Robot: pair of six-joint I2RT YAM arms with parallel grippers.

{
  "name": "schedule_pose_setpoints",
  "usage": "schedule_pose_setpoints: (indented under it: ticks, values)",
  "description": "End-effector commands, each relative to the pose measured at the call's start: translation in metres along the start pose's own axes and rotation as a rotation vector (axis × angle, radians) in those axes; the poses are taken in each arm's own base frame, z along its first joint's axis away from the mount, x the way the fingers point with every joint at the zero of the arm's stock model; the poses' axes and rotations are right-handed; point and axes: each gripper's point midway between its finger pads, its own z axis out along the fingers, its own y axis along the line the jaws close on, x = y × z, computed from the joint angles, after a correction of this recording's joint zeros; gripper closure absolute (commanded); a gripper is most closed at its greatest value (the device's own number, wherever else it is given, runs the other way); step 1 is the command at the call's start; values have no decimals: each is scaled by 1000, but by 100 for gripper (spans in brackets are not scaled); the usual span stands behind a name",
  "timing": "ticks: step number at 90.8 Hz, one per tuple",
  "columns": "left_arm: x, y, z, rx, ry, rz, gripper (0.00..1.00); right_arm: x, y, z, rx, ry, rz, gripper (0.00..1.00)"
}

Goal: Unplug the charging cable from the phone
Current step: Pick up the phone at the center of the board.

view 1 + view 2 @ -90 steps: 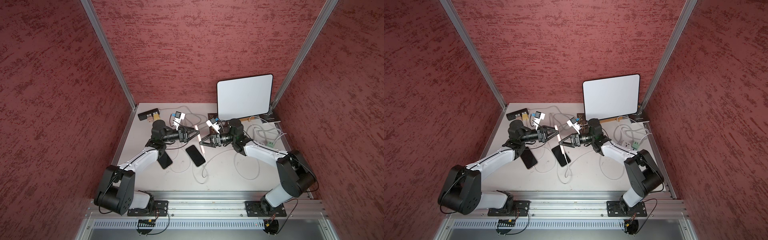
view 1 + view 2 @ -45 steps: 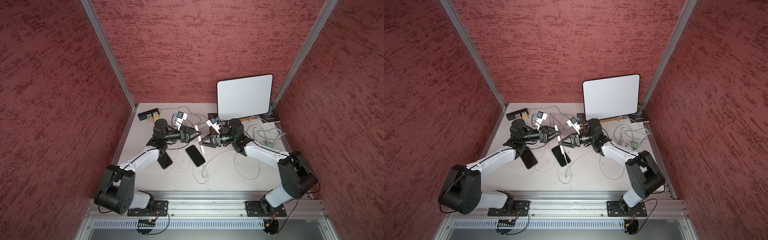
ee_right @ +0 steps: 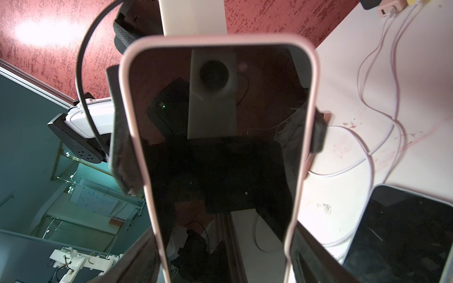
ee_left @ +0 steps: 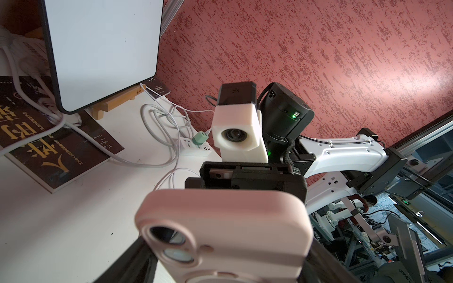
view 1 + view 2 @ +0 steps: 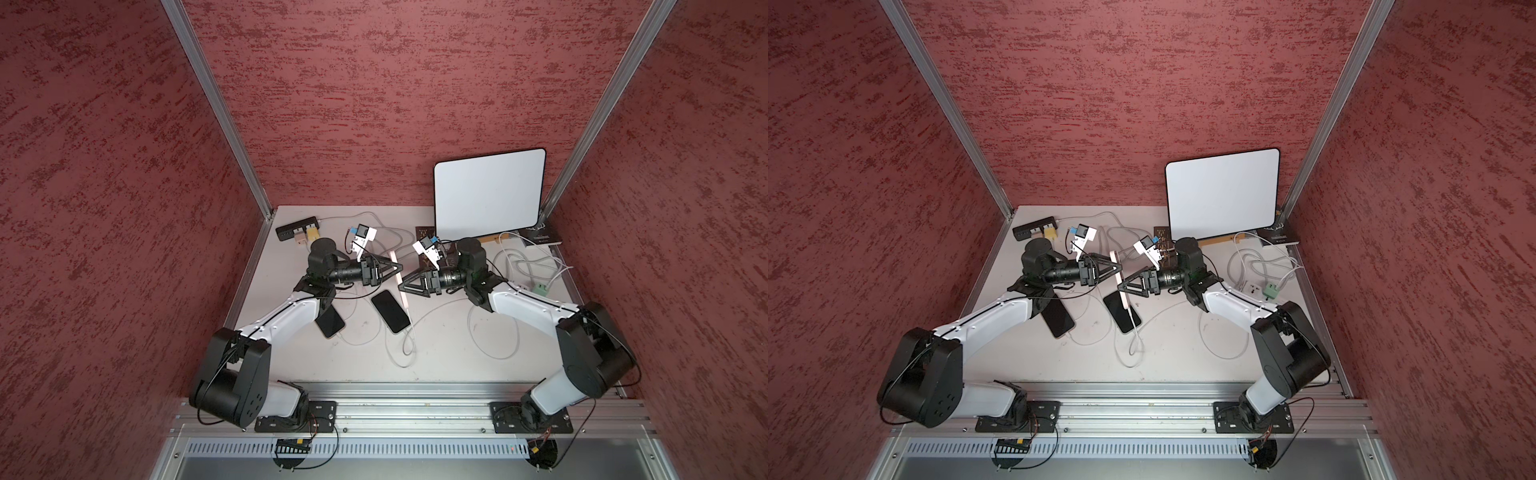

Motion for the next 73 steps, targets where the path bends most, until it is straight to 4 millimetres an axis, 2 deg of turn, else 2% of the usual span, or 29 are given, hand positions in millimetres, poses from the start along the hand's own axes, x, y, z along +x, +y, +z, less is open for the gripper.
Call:
schedule_pose_setpoints:
  ticks: [1,12,28,48,73]
  values:
    - [-9,2,-1,-9,-29,39,71,-13,28,1,-30,0,-104,18]
    - [-17,6,-9,-13,-69,29,87,-6,27,-1,-2,29,-120,9]
    - [-27,12,-24,-19,-127,11,96,7,24,-5,30,75,-134,3]
    - [-31,19,-32,-34,-151,-4,98,25,15,-9,87,124,-113,3]
    - [-37,22,-38,-41,-173,-6,99,42,-2,-11,142,162,-63,11]
